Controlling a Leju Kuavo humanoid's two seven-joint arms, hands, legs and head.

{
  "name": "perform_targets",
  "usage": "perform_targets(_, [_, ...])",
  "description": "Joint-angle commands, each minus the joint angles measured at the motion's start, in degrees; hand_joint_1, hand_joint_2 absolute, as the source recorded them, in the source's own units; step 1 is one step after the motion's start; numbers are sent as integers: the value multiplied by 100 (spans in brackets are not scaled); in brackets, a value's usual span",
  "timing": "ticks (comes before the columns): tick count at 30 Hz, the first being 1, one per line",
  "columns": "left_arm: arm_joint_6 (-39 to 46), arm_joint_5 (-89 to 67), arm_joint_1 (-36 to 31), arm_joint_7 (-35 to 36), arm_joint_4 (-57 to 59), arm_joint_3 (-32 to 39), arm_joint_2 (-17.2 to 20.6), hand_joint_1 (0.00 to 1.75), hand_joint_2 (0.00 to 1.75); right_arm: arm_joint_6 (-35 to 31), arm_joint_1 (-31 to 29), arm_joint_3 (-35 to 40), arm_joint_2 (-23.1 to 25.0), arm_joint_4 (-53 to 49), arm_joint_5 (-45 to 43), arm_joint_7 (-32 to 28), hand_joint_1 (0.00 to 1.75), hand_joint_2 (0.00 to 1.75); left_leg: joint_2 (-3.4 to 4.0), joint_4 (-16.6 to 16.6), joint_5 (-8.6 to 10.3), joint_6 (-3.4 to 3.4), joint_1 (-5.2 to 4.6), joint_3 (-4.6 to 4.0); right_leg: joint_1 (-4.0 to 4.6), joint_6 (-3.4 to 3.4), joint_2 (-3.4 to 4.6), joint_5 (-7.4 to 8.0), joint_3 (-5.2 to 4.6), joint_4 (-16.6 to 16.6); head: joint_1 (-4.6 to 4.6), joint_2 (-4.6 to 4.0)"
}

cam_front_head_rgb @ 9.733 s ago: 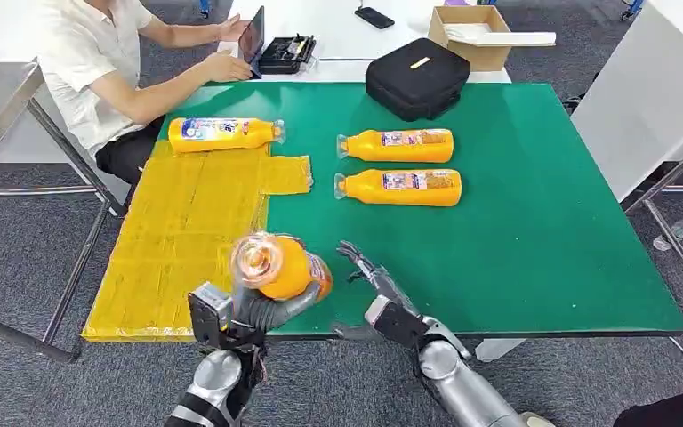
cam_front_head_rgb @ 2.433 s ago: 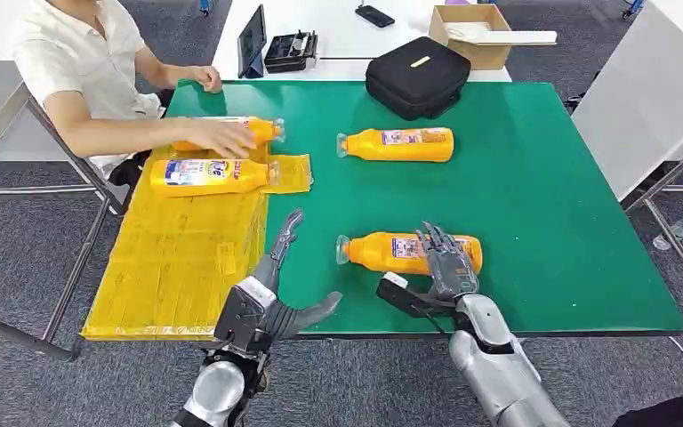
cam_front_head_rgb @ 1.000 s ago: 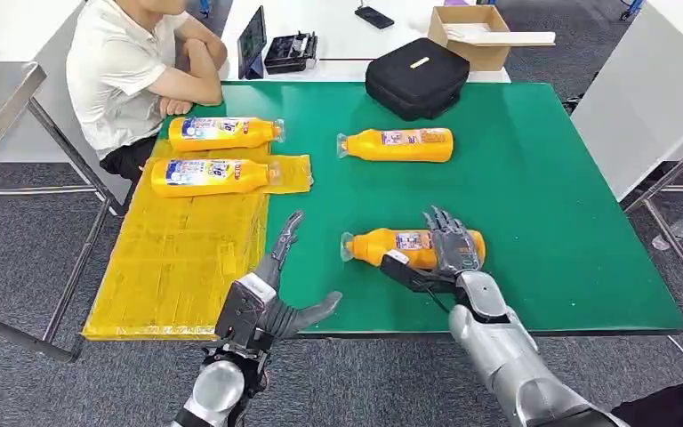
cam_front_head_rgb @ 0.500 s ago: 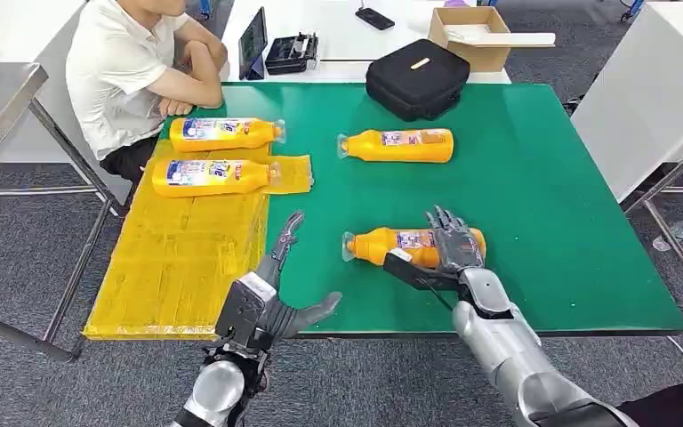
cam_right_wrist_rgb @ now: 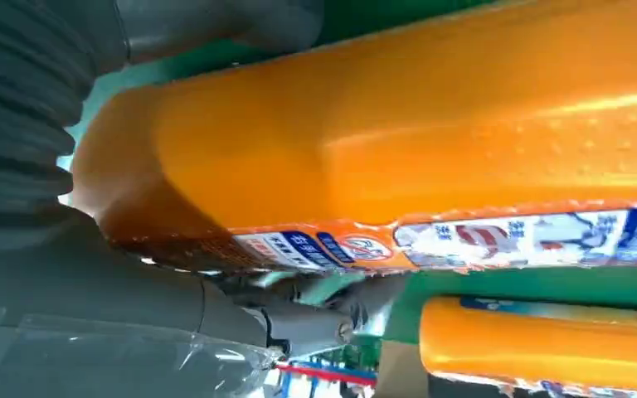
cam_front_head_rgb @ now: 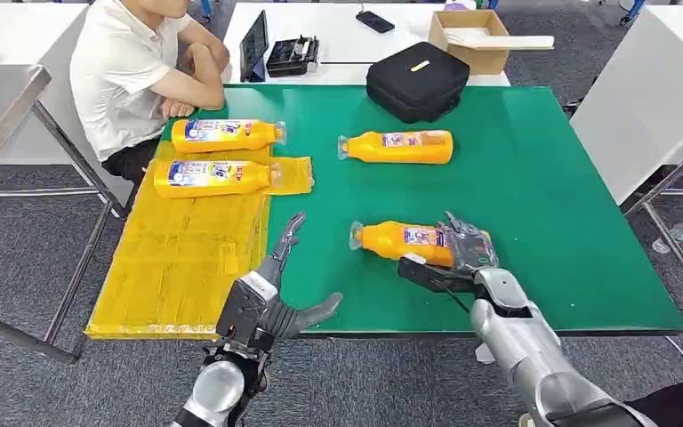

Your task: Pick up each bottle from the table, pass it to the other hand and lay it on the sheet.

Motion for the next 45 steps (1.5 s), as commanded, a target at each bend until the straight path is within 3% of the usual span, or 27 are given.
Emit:
perform_targets(1, [-1, -21, -209, -14, 447, -131, -95, 0, 175, 372, 259, -78, -147, 451, -770, -466, 175, 175, -24, -8, 14, -12, 14, -8, 15, -19, -28, 10, 9, -21, 0, 0])
perform_targets(14, [20, 44, -230, -126, 441, -110, -91, 0, 175, 87, 466, -257, 22, 79, -1403, -644, 175, 175, -14, -4, 9, -11, 18, 5, 19, -18, -18, 8, 17, -17, 2, 0])
perform_targets(19, [213, 1513, -262, -259, 852, 422, -419, 0, 175, 276, 660, -440, 283, -662, -2188, -1001, 175, 175, -2, -4, 8, -11, 18, 5, 18, -18, -6, 10, 15, -14, 0, 0])
perform_targets(24, [166, 2516, -383, -379, 1466, 436, -351, 0, 175, 486, 571, -172, 328, -1009, -2567, -933, 175, 175, 30, -8, 14, -18, 22, -5, 22, -28, 26, 24, -3, -17, 0, 0])
perform_targets(27, [6, 3410, -402, -160, 1827, 671, -367, 0, 175, 543, 449, -93, 478, -1220, -2977, -1291, 175, 175, 36, 0, 6, -10, 17, -5, 21, -33, 24, 21, -12, -6, -2, 0])
perform_targets(30, [137, 3551, -637, -498, 2380, 700, -345, 0, 175, 698, 263, 150, 545, -1567, -3338, -1255, 175, 175, 46, 0, 3, -8, 15, -9, 20, -30, 37, 20, -15, 0, 0, 0])
perform_targets(34, [-455, 4168, -802, -342, 2860, 684, -367, 0, 175, 953, 4, 361, 682, -1659, -3964, -1457, 175, 175, 45, 1, 7, -7, 12, -31, 16, -24, 36, 20, -33, 7, 0, 0])
perform_targets(38, [-702, 4298, -833, -463, 2825, 525, -356, 0, 175, 968, -138, 695, 671, -1541, -4033, -1467, 175, 175, 45, 4, 7, -13, 18, -50, 23, -33, 35, 22, -50, 6, -2, 0])
perform_targets(45, [-702, 4050, -1128, -1215, 2600, 517, -454, 0, 175, 1663, -281, 1395, 819, -1371, -4382, -1713, 175, 175, 44, 7, 7, -12, 19, -77, 23, -30, 36, 22, -75, 10, 0, 0])
